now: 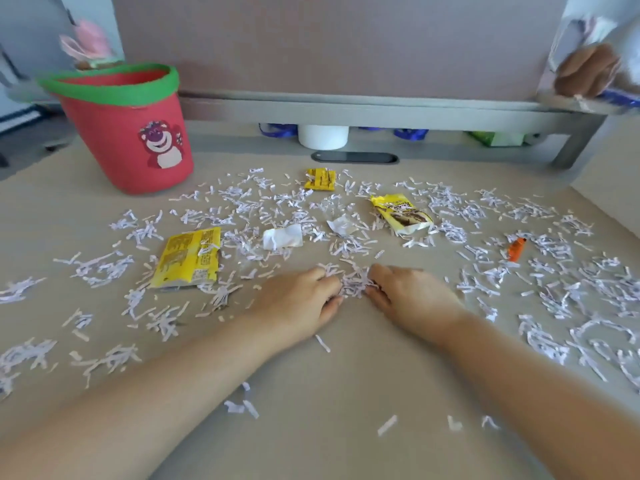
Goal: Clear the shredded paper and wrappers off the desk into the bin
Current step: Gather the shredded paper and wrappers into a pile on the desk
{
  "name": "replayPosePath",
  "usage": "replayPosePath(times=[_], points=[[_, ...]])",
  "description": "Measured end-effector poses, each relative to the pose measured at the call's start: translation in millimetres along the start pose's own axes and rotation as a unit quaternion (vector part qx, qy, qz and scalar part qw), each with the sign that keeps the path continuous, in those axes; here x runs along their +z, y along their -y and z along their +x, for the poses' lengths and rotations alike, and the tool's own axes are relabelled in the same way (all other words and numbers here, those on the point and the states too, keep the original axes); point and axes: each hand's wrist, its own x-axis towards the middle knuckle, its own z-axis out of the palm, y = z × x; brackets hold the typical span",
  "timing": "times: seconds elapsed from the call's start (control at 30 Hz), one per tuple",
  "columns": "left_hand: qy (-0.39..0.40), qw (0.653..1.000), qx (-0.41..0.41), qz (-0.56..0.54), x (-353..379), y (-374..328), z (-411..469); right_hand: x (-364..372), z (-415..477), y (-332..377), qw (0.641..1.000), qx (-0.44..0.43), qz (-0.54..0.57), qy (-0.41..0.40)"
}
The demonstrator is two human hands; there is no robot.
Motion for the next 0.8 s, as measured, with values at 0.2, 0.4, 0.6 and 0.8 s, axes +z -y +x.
replayPosePath(times=[0.2, 0.4, 0.6, 0.8], points=[[-0.036, 0.991, -0.118, -0.046, -18.5, -8.1, -20.0, -15.2, -16.0, 21.6, 0.996, 0.032, 0.058, -0.058], [-0.148, 0.975, -0.143, -0.089, -57.2, -11.4, -31.3, -40.7, -17.2, 52.8, 0.982, -0.006, 0.123, -0.143], [-0.199, 0.951, -0.179, -0.156, -73.4, 22.9, -45.1, -44.8, 6.0, 60.5, 0.969, -0.006, 0.180, -0.171], [-0.243, 0.943, -0.181, -0.139, -104.4, 64.8, -41.6, -70.4, 52.4, 103.8, 0.966, -0.043, 0.186, -0.173]])
